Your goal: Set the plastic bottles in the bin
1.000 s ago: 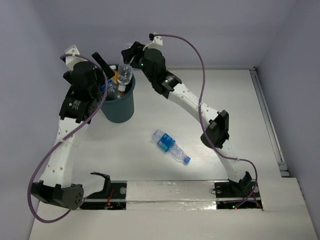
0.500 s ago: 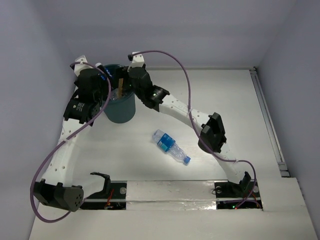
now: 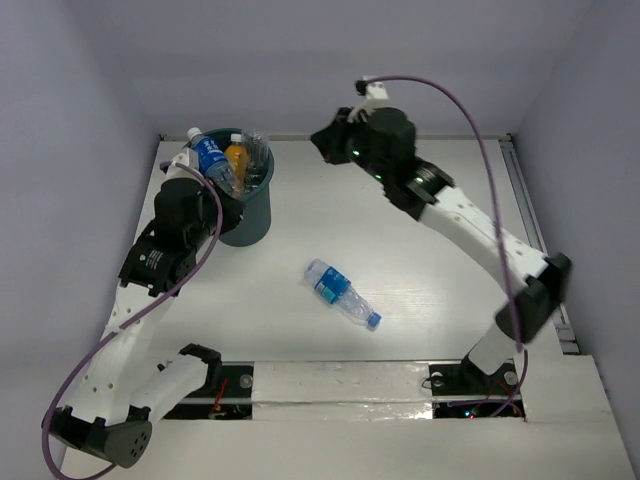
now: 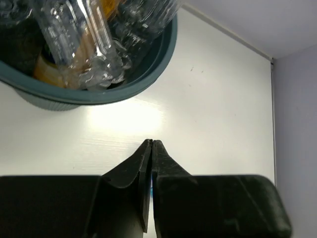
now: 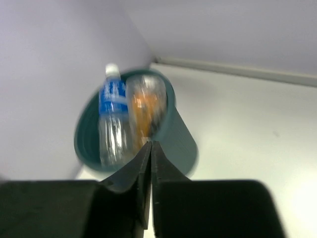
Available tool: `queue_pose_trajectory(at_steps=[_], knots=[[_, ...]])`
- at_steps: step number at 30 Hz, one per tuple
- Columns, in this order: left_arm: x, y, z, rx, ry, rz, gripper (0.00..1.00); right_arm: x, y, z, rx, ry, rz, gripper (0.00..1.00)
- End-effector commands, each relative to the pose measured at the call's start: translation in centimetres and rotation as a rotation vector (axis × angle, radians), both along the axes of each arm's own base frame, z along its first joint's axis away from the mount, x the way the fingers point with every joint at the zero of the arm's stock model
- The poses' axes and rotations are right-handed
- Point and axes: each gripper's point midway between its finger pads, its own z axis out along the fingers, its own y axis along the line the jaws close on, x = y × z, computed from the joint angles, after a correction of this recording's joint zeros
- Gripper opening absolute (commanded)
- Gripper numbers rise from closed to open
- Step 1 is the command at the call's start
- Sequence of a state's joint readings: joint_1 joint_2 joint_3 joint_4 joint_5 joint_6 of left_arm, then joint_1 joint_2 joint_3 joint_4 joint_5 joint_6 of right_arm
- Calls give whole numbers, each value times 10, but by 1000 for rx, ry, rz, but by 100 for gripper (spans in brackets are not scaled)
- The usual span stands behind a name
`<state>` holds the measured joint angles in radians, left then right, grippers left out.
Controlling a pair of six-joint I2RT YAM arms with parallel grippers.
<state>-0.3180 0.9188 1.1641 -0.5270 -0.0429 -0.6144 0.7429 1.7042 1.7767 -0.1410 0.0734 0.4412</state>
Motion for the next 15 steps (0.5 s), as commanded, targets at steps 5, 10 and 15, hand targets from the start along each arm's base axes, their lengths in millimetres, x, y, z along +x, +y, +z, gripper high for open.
queue_pose_trajectory(at_steps=[5, 10, 15], knots=[[-9, -2, 20, -57, -44, -2, 0, -119, -39, -149, -280, 293, 323, 4], [-12, -11, 28, -88, -64, -54, 4, -152, -60, -225, -392, 453, 378, 91], [-13, -21, 36, -108, -82, -105, 14, -133, -53, -265, -516, 519, 372, 100]])
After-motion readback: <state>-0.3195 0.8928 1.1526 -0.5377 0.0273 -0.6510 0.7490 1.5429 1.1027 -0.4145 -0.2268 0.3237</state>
